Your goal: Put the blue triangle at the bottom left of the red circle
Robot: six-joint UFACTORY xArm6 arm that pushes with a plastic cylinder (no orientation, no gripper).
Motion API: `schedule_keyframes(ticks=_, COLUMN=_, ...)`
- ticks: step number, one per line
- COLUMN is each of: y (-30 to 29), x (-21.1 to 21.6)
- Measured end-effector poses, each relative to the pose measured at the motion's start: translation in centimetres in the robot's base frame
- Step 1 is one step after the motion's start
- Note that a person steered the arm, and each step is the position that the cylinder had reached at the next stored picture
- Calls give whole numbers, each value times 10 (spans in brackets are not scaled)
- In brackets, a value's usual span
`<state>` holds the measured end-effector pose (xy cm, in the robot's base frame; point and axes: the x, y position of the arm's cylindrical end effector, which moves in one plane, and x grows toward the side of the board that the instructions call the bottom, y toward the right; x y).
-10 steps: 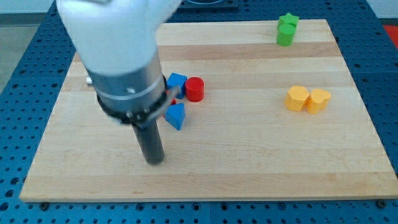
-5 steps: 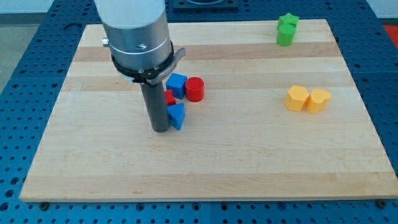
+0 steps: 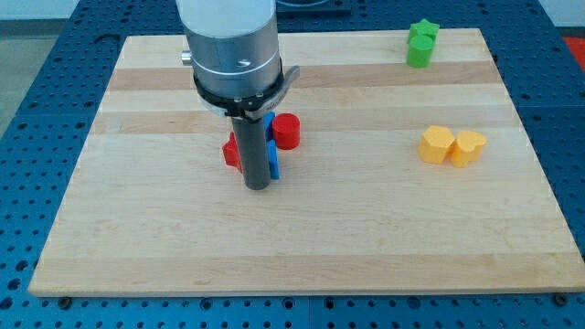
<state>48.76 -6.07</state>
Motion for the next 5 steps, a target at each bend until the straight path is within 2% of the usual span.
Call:
schedule_keyframes(ticks=3, y=20, x=15)
schedule_keyframes(ticks=5, y=1, x=-12)
